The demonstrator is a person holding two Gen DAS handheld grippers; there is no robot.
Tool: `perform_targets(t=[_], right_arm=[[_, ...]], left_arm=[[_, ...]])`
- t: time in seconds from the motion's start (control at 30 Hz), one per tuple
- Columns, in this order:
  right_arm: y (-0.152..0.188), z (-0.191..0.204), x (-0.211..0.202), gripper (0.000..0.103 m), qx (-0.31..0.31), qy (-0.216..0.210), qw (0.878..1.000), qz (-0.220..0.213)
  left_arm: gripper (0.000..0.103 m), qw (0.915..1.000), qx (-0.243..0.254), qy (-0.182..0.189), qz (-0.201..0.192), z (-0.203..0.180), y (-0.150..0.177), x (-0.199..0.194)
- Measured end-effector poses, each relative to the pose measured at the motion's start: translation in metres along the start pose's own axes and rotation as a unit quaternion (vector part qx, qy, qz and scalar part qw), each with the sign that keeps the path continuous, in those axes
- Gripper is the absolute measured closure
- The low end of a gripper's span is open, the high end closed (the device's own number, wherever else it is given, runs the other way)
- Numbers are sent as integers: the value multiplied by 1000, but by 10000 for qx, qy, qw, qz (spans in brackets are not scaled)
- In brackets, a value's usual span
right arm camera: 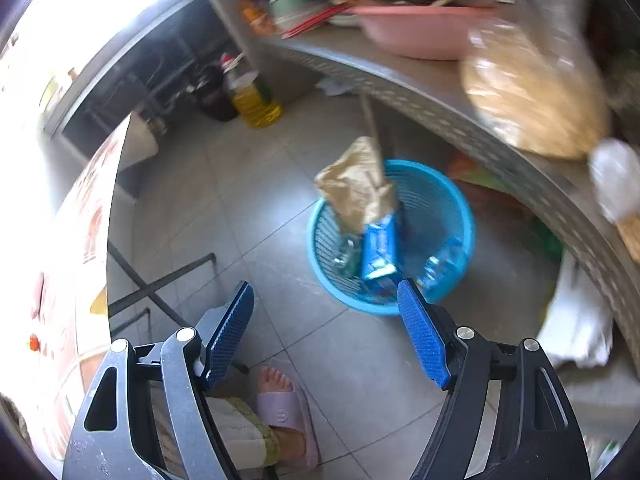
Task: Collect trash
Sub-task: 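Open both grippers over the wastebasket to drop cloth and toothpaste box, then push the cloth down into the wastebasket with the right gripper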
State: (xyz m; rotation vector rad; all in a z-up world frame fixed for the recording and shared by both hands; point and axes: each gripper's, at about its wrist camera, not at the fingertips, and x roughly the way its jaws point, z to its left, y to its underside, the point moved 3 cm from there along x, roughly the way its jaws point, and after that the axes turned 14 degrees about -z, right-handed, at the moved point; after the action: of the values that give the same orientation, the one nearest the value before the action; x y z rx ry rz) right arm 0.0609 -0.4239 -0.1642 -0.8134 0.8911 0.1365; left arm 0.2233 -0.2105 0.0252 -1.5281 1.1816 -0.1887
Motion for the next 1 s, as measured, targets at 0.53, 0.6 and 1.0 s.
perform_targets(t=[0.53, 0.6, 1.0], right_arm=[[-62, 15, 265, 24, -853, 741, 9860, 1230], [-60, 9, 285, 24, -788, 993, 9833, 1310], [-41, -40, 305, 78, 649, 902, 9840, 1393]], left_arm=[[25, 9911, -383, -1064, -707, 116, -7, -111], [25, 9896, -451, -1170, -705, 126, -7, -114], [25, 9873, -550, -1306, -719, 152, -2, -121]])
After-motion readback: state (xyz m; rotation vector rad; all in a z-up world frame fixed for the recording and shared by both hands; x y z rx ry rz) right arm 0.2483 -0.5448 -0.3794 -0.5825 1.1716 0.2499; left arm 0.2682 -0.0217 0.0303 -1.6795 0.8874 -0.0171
